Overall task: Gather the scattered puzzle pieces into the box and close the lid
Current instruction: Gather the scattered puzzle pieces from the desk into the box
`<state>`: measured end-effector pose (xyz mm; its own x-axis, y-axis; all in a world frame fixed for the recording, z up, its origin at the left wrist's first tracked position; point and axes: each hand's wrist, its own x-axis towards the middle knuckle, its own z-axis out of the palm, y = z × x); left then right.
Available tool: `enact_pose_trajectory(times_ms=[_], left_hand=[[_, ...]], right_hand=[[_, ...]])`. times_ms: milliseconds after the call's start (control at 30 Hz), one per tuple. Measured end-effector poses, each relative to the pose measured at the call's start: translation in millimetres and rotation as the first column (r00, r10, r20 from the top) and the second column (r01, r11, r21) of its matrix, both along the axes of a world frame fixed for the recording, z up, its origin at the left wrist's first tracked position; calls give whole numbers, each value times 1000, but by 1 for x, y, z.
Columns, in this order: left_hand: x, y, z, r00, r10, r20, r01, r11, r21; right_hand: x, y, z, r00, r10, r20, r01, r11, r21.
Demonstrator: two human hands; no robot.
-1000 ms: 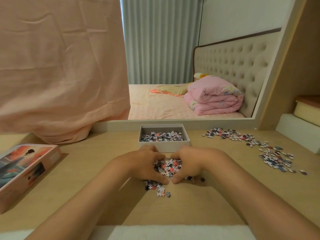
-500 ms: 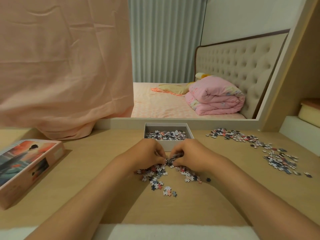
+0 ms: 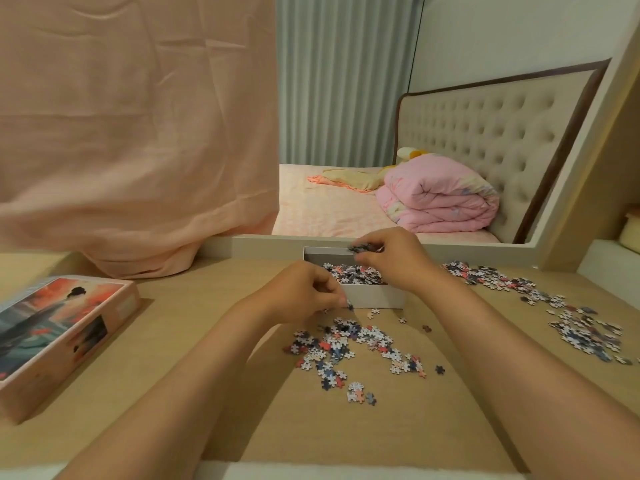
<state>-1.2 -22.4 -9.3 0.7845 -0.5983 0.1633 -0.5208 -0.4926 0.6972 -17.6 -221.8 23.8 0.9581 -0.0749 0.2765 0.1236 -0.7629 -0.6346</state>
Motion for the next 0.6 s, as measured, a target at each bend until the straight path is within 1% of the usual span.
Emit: enact_pose_trajectory(times_ms=[67,100,133,200,267,333,400,433,500,567,600], left_hand=[[0,2,3,999,18,-33,-20,996,-85],[1,3,5,998,26,-57,-34,990,-136],[1,4,7,997,36,-73,-49,982,-183],[5,5,11,995,71,-66,-85,964,-250],[13,2,13,988,156,16,-147,955,-258],[22,-8,14,961,243,135,-210,953,-221],[31,-19,11,941,255,224,-225,963,-151],[36,-24,9,943,228,242,-210,973,-98],[42,-30,3,959,127,252,-145,988,55],[44,-32,0,959,34,281,-90,978,188],[43,-32,0,955,16,297,-80,976,205]], right_hand=[[13,0,-6,996,15,-88,-27,990,-137],[16,1,-8,990,14,-140,-39,984,-173],[18,1,-10,986,19,-168,-50,983,-177],[18,-1,-13,990,29,-139,-49,988,-148],[15,-5,-15,997,28,-77,-35,994,-101],[12,-8,-18,999,25,-49,-29,996,-85],[9,-9,-23,1000,17,-20,-19,996,-87],[6,-10,-25,1000,16,-4,-16,996,-93],[0,-9,-27,999,40,-6,-41,992,-122],[-4,-10,-30,992,104,-67,-114,980,-165],[-6,-11,-31,986,129,-102,-147,971,-189]])
